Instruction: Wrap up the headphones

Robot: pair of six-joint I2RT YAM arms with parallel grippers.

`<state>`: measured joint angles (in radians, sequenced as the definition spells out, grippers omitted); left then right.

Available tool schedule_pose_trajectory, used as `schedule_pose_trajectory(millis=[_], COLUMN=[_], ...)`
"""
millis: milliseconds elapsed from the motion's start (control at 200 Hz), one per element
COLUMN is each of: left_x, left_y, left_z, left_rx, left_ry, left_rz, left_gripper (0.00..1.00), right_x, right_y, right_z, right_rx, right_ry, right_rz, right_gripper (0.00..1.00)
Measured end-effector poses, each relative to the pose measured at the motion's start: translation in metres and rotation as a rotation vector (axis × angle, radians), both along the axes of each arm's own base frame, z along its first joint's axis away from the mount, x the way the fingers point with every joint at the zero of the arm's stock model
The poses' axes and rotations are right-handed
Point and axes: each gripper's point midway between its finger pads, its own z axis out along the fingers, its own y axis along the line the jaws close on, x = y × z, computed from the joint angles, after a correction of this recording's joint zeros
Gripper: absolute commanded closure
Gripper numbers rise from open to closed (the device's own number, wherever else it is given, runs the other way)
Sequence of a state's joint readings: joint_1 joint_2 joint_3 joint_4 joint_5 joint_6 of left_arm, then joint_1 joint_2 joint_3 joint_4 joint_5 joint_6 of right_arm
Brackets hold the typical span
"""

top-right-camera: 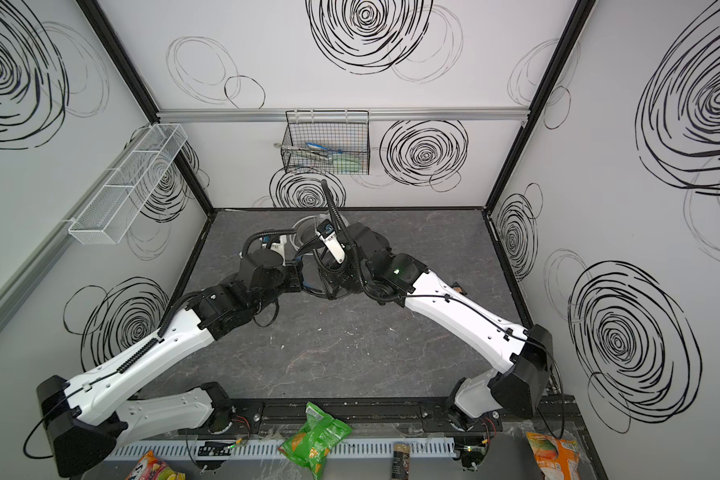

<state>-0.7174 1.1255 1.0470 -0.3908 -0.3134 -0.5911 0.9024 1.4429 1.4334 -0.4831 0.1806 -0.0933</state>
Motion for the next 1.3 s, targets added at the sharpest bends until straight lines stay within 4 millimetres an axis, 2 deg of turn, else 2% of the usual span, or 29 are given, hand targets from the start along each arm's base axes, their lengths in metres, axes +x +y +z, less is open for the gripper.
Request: schedule_pose_trajectory(millis=[75, 100, 410, 630, 750, 961, 1301], left_x=[0.000, 0.000, 0.002, 0.004, 0.006, 0.005, 0.006], left_y=[-0.001, -0.002, -0.009, -0.017, -0.013, -0.008, -0.004], left_z=[-0.002, -0.003, -0.010, -0.017, -0.024, -0.037, -0.039], left_rx=[0.004, 0.006, 0.008, -0.022, -0.022, -0.012, -0.015], left_ry=[0.007, 0.010, 0.024, 0.043, 0.058, 0.089, 0.101], left_rz=[-0.007, -0.010, -0.032, -0.068, -0.060, -0.056, -0.048], left_gripper=[1.00, 1.00, 1.00, 1.00, 1.00, 1.00, 1.00], right_x=[-0.002, -0.003, -0.007, -0.011, -0.012, -0.009, -0.012], right_y=[-0.002, -0.002, -0.008, -0.012, -0.015, -0.022, -0.021], right_z=[-0.003, -0.003, -0.006, 0.014, 0.017, 0.002, 0.010], right_rx=[0.003, 0.004, 0.044, 0.157, 0.186, 0.197, 0.242], right_ry=[0.009, 0.012, 0.065, 0.094, 0.107, 0.163, 0.181], right_rz=[0.000, 0.000, 0.008, 0.022, 0.015, -0.010, 0.025], right_gripper=[0.06, 0.01, 0.02, 0.01, 0.01, 0.01, 0.00])
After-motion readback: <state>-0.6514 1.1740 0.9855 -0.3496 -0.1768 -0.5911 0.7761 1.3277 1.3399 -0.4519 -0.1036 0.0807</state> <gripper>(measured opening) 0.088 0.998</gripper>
